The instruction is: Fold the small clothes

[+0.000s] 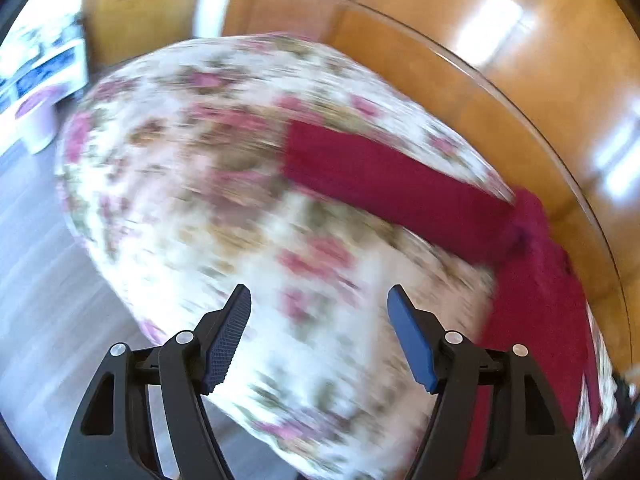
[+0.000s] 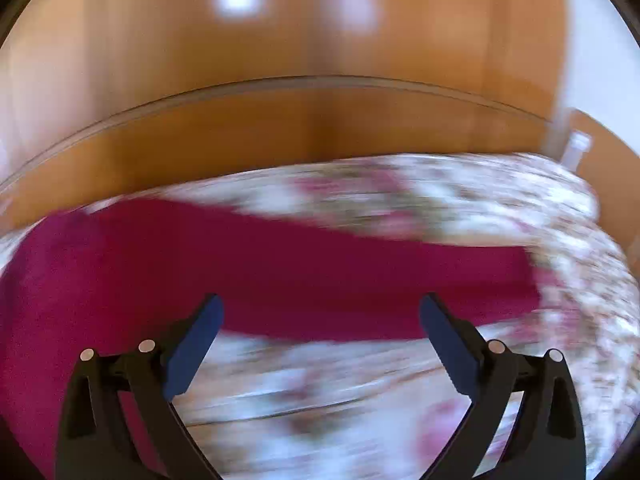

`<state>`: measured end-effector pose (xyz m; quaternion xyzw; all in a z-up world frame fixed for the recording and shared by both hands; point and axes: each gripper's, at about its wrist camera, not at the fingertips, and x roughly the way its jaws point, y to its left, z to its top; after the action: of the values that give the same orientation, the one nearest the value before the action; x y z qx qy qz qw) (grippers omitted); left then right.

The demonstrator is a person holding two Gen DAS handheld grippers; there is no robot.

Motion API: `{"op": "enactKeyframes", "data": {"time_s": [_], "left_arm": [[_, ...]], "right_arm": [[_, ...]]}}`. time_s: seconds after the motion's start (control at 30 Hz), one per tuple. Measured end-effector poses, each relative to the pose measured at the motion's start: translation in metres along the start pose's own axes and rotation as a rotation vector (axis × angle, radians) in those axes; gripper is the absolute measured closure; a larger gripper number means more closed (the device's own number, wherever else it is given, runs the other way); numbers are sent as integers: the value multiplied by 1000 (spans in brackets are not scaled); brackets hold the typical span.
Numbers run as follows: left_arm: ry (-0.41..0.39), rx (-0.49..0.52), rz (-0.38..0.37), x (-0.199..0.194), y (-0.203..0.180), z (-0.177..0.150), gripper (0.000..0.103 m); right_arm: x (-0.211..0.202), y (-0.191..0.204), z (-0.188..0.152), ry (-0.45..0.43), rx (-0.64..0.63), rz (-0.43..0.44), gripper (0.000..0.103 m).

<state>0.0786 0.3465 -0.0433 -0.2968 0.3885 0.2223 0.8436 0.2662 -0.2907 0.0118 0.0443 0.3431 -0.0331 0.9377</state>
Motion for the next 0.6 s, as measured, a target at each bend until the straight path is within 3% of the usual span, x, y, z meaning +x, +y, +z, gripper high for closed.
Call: {"op": "enactKeyframes", "data": {"time_s": [0.17, 0.27, 0.37, 0.43, 0.47, 0.5, 0.6], "left_arm": [[-28, -91, 13, 22, 40, 41, 33], [-12, -93, 30, 48, 38, 64, 33], [18, -33, 32, 78, 25, 86, 35], [56, 43, 29, 98, 10, 94, 54], [62, 89, 47, 105, 3, 97, 78], [69, 123, 49, 109, -3, 100, 94], [7, 170, 80, 106, -13, 121, 95]], "right_arm": [[4, 123, -35, 36, -140, 235, 5], [18, 167, -55, 104, -146, 319, 5], [31, 191, -71, 139, -161, 318, 5], [39, 199, -80, 142, -176, 286, 3], [41, 198, -82, 144, -178, 285, 2], [41, 197, -81, 147, -172, 289, 2], [42, 196, -82, 152, -163, 297, 2]]}}
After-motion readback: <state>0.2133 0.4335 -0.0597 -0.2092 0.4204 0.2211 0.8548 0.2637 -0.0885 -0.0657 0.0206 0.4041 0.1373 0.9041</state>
